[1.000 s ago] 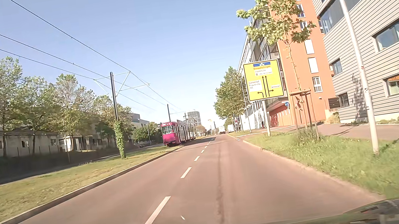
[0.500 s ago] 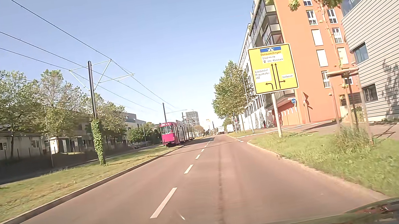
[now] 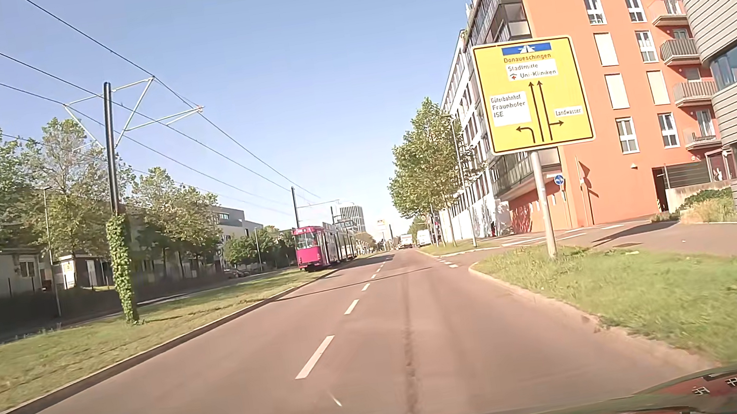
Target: Follow the waypoints while adhering to traffic rules and regulations
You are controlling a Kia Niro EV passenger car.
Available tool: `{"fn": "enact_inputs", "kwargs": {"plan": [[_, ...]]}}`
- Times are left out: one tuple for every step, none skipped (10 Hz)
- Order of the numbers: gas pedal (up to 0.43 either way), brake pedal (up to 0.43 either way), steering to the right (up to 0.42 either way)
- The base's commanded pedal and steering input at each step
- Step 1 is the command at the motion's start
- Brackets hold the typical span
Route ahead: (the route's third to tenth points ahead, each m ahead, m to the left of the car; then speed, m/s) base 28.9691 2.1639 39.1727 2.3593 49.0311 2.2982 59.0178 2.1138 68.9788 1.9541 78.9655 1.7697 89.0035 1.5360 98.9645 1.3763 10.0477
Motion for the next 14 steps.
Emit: {"fn": "enact_inputs", "kwargs": {"plan": [[0.189, 0.0, 0.005], [0.189, 0.0, 0.005], [0.189, 0.0, 0.005], [0.189, 0.0, 0.005], [0.189, 0.0, 0.005], [0.189, 0.0, 0.005], [0.189, 0.0, 0.005], [0.177, 0.0, 0.004], [0.177, 0.0, 0.004], [0.169, 0.0, 0.004], [0.15, 0.0, 0.004], [0.138, 0.0, 0.004], [0.13, 0.0, 0.004], [0.13, 0.0, 0.004]]}}
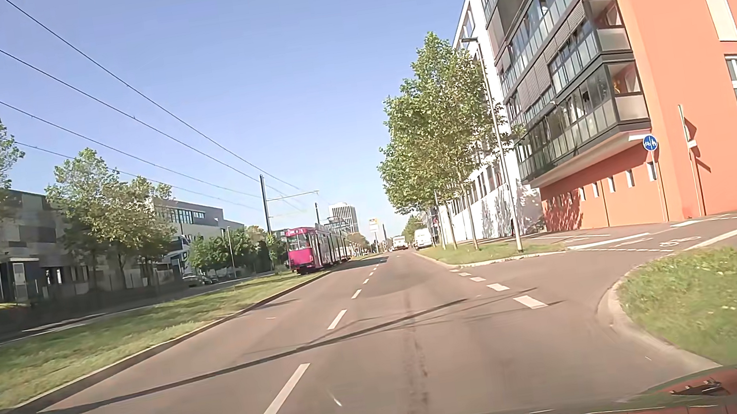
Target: Follow the waypoints while adhering to traffic rules and regulations
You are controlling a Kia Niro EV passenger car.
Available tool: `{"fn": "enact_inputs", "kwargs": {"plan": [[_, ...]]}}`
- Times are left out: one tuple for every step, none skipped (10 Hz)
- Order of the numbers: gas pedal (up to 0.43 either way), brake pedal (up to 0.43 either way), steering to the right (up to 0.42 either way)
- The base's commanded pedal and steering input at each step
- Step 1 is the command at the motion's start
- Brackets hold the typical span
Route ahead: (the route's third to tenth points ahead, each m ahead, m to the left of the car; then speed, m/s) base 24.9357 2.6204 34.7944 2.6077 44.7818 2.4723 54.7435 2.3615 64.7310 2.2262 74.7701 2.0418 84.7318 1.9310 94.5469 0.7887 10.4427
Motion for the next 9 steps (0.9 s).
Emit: {"fn": "enact_inputs", "kwargs": {"plan": [[0.11, 0.0, 0.004], [0.11, 0.0, 0.004], [0.087, 0.0, 0.004], [0.087, 0.0, 0.004], [0.087, 0.0, 0.004], [0.087, 0.0, 0.003], [0.087, 0.0, 0.003], [0.087, 0.0, 0.002], [0.087, 0.0, 0.001]]}}
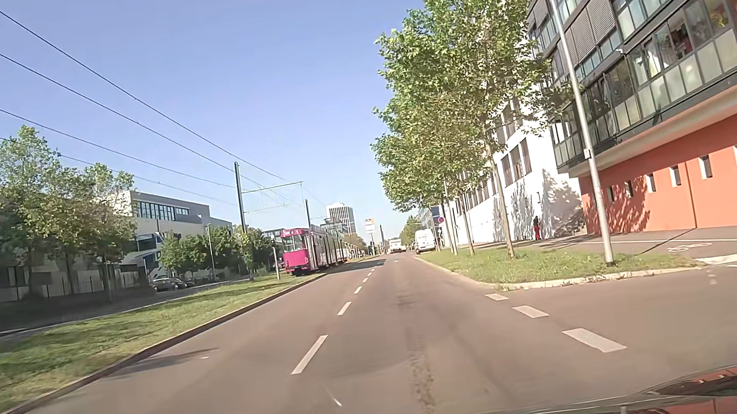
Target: Follow the waypoints while adhering to traffic rules and regulations
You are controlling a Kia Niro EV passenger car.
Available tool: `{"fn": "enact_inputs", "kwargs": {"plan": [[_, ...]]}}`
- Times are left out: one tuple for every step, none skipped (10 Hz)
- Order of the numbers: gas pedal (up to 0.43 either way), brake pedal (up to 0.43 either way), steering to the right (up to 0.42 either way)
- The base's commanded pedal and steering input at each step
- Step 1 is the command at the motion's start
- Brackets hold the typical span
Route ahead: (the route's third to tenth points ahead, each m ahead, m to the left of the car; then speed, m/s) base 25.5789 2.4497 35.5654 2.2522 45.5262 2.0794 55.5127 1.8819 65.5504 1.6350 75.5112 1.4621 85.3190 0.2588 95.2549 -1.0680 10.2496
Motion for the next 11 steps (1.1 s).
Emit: {"fn": "enact_inputs", "kwargs": {"plan": [[0.087, 0.0, 0.001], [0.087, 0.0, 0.0], [0.087, 0.0, 0.0], [0.087, 0.0, 0.0], [0.087, 0.0, 0.0], [0.087, 0.0, 0.0], [0.087, 0.0, 0.0], [0.087, 0.0, 0.0], [0.087, 0.0, 0.0], [0.087, 0.0, 0.0], [0.087, 0.0, 0.0]]}}
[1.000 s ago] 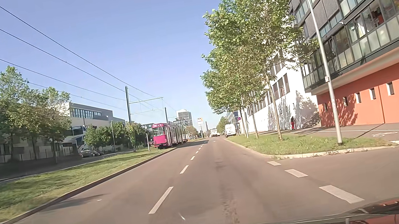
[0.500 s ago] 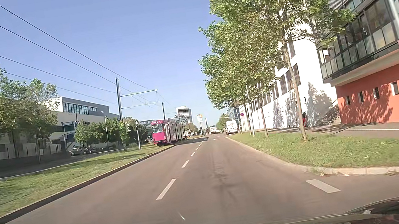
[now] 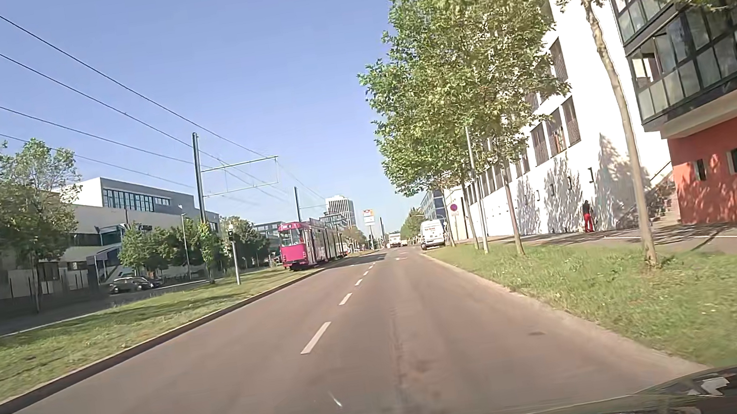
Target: Follow the waypoints while adhering to traffic rules and regulations
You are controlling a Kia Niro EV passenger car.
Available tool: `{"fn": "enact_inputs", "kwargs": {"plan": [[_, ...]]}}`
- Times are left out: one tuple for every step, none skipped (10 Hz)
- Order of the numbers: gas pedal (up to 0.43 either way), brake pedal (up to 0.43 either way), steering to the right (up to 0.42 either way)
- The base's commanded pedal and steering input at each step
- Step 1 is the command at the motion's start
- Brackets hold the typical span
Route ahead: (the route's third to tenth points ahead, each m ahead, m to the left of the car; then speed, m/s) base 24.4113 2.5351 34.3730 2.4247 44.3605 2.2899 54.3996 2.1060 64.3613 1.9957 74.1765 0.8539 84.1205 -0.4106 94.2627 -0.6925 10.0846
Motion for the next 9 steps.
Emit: {"fn": "enact_inputs", "kwargs": {"plan": [[0.087, 0.0, 0.0], [0.087, 0.0, 0.0], [0.087, 0.0, 0.0], [0.087, 0.0, 0.0], [0.087, 0.0, 0.0], [0.087, 0.0, 0.0], [0.087, 0.0, 0.0], [0.087, 0.0, 0.0], [0.087, 0.0, 0.0]]}}
